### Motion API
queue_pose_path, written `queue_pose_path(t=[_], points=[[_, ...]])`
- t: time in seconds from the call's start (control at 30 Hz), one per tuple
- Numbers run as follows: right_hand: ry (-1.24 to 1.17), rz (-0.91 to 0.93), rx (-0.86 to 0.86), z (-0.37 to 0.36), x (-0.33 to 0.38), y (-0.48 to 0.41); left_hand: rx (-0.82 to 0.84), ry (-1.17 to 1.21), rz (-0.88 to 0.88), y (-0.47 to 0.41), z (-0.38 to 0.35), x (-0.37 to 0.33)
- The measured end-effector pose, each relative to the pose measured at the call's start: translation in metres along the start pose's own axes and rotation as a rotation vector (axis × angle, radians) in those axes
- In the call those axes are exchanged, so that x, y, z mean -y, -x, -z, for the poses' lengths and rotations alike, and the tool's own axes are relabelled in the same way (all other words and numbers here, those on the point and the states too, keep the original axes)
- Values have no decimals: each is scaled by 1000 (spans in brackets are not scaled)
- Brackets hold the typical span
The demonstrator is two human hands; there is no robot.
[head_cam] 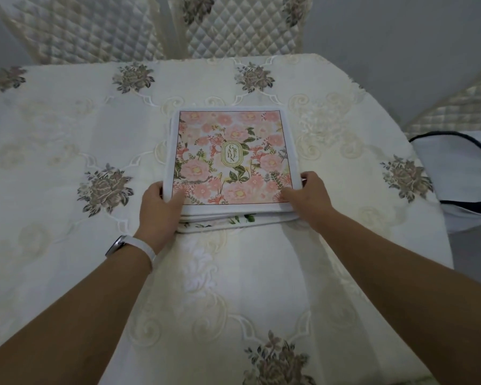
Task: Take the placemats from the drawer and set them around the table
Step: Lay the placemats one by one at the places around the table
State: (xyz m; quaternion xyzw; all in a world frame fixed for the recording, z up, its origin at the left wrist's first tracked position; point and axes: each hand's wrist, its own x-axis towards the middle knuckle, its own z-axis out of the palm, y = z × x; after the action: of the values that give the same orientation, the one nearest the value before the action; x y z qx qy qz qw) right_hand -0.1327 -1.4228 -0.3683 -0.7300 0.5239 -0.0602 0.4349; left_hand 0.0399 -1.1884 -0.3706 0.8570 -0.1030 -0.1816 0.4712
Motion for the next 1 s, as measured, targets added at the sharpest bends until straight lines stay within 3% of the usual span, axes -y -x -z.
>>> queue_pose_path(t=[0.27,0.43,1.0], points=[[93,46,-83,-6,9,-4,-19,-49,-53,-13,7,-9],[67,63,-123,-3,14,2,-24,15,47,-10,5,-13],[-110,-6,51,23,-23,80,23,170,184,82,21,13]])
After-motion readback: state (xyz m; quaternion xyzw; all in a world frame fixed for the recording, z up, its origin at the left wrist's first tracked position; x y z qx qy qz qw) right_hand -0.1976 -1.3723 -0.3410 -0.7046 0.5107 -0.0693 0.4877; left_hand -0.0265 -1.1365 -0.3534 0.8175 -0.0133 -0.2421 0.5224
